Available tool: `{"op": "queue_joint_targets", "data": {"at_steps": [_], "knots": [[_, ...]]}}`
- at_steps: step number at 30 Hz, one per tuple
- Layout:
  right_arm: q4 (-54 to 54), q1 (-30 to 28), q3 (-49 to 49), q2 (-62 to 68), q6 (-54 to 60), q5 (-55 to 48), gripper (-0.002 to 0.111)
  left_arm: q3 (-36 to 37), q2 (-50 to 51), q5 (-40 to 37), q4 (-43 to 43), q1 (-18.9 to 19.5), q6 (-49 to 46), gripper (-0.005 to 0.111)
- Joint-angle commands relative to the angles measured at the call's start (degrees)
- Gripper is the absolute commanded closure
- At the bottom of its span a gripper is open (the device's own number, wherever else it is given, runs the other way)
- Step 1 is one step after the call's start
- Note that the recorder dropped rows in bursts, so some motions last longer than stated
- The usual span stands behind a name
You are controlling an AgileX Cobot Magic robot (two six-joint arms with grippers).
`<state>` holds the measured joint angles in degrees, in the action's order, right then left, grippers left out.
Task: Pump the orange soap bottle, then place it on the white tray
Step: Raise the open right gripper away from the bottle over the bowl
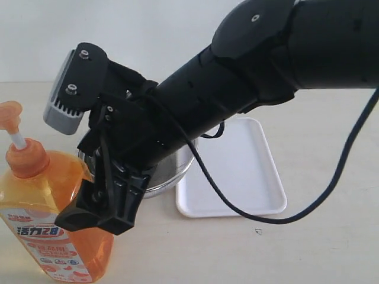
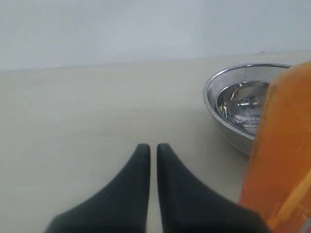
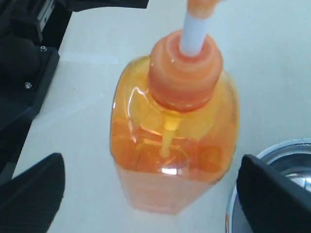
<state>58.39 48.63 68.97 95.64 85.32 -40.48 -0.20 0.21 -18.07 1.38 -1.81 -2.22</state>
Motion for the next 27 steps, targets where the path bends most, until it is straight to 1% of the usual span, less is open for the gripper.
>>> {"op": "queue_joint_targets", "data": {"at_steps": [1,5,11,13,14,15,19,23,27], "knots": [[-8.95,-0.11,0.16,-2.58,-8.27,-0.72,0.023,0.2,-0.21,0.54,0.06,-0.08,-0.39,0.102],[-19.46,-0.11,0.16,-3.57,-19.27,-1.9,0.023,0.2,-0.21,0.54,0.06,-0.08,-0.39,0.102],[-31.55,-0.11,0.16,-3.69,-32.92,-14.22,0.023,0.2,-0.21,0.54,0.06,-0.08,-0.39,0.102],[-35.61,-0.11,0.16,-3.69,-37.16,-15.85,0.023,0.2,-0.21,0.54,0.06,-0.08,-0.39,0.102],[-38.48,-0.11,0.16,-3.69,-41.01,-16.47,0.023,0.2,-0.21,0.54,0.06,-0.08,-0.39,0.102],[-42.7,-0.11,0.16,-3.69,-45.42,-16.35,0.023,0.2,-0.21,0.54,0.06,-0.08,-0.39,0.102],[-54.37,-0.11,0.16,-3.69,-56.79,-15.03,0.023,0.2,-0.21,0.54,0.06,-0.08,-0.39,0.102],[-67.14,-0.11,0.16,-3.69,-73.32,-10.51,0.023,0.2,-0.21,0.54,0.06,-0.08,-0.39,0.102],[-80.74,-0.11,0.16,-4.51,-89.27,-9.72,0.023,0.2,-0.21,0.54,0.06,-0.08,-0.39,0.102]]}}
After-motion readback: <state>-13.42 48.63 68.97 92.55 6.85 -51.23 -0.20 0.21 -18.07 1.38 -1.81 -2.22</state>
